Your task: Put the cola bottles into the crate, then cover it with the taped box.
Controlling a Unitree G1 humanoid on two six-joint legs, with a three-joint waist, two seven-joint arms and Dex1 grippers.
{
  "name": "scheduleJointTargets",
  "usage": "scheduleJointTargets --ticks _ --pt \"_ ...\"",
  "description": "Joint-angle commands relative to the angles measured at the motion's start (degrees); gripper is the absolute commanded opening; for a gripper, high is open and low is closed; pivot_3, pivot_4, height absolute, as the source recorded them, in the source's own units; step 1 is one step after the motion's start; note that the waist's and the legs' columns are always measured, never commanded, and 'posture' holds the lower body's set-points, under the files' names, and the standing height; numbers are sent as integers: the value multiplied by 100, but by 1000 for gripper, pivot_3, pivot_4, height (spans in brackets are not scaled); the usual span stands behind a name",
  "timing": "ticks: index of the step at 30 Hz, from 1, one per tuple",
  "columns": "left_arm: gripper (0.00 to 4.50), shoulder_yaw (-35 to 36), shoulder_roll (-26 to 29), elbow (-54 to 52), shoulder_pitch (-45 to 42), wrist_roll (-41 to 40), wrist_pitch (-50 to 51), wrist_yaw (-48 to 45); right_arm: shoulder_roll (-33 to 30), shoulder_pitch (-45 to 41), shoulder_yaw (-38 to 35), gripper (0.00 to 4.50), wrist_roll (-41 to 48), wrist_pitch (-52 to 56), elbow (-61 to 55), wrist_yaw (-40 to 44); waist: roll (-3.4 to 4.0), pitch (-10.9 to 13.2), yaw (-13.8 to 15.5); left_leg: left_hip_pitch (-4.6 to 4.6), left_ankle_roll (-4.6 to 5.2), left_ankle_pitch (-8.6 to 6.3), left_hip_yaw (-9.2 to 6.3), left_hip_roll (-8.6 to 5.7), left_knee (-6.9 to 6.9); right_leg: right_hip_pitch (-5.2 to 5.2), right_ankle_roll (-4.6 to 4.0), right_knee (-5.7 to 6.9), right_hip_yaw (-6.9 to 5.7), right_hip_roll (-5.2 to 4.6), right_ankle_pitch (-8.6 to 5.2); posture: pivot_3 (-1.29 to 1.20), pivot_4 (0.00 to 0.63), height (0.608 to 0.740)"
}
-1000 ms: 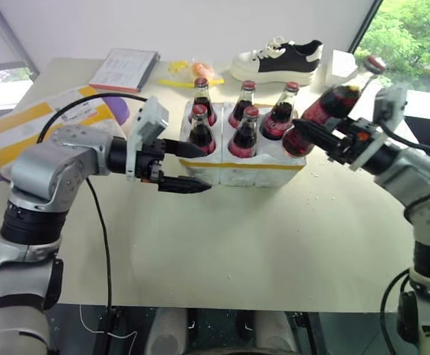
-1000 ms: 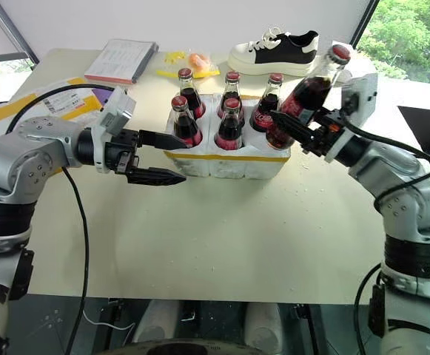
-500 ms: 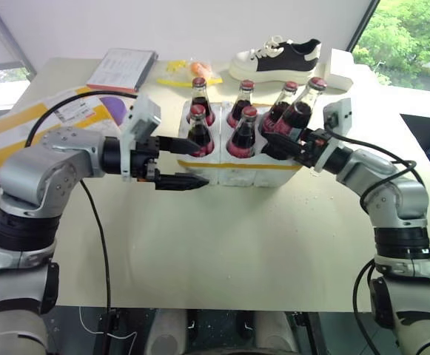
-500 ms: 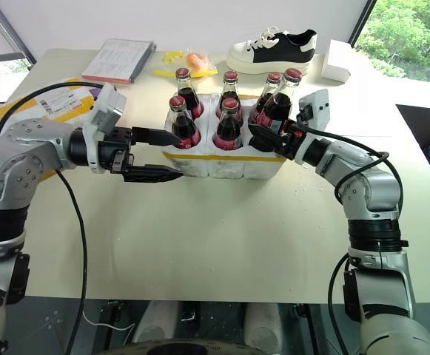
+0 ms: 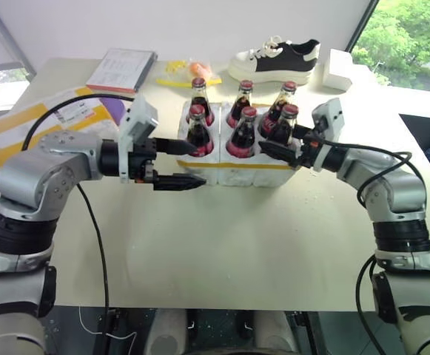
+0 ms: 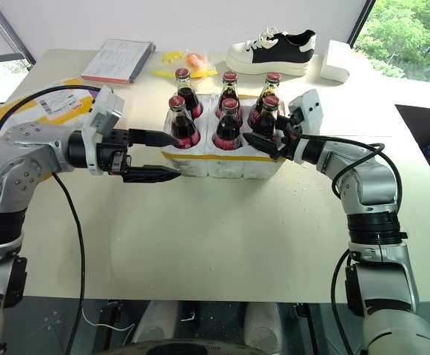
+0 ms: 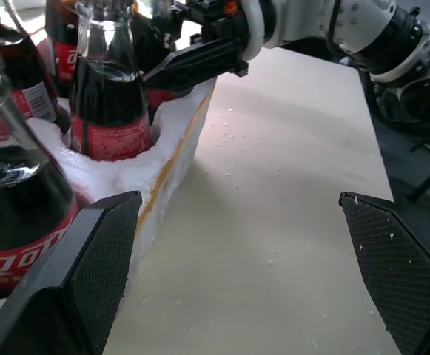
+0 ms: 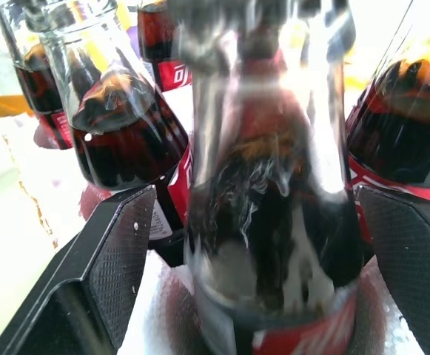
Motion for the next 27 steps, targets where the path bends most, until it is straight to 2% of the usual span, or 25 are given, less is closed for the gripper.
scheduleJointTargets --ticks 1,6,10,12,18,22,27 --pt "4500 718 317 -414 227 21 -11 444 -514 -114 -424 4412 225 137 -564 313 0 0 -1 0 0 0 -3 1 -1 0 0 0 0 0 0 0 150 740" --pt "4500 1731 952 -985 1294 439 39 1241 -1402 61 -924 4412 736 533 -1108 974 0 0 -1 0 0 0 -7 3 -6 -2 0 -7 0 0 0 0 150 740" --pt "4500 2587 1513 -1531 2834 1456 -326 1658 -2129 203 -1251 4412 1072 733 -1111 1700 0 0 -9 3 -1 -2 -4 4 -9 -2 -1 -8 0 -2 0 0 150 740" --pt "4500 3087 1532 -1724 3581 1885 -477 1791 -2277 156 -1396 4412 1306 933 -1099 1808 1 1 -15 2 1 -5 -2 5 -9 -5 -2 -10 0 -5 0 0 150 740" --pt "4500 4650 818 -1954 5824 3453 -1282 2279 -2189 -379 -1675 4412 2190 1449 -1103 1886 2 -1 -93 -1 24 -21 -4 17 -15 -16 -6 -9 1 -10 1 0 150 740" --pt "4500 4919 567 -1284 6730 4317 -2114 2661 -2254 -223 -1607 4412 2513 1556 -1456 2195 0 -1 -70 -3 31 -26 -5 17 -16 -19 -7 -11 1 -15 0 0 150 740" --pt "4500 4437 760 160 6392 4797 -3153 3272 -2413 74 -1548 4412 2636 1577 -1823 2494 1 -4 21 -5 19 -41 -11 19 -15 -49 -30 -14 0 -22 -9 0 150 740"
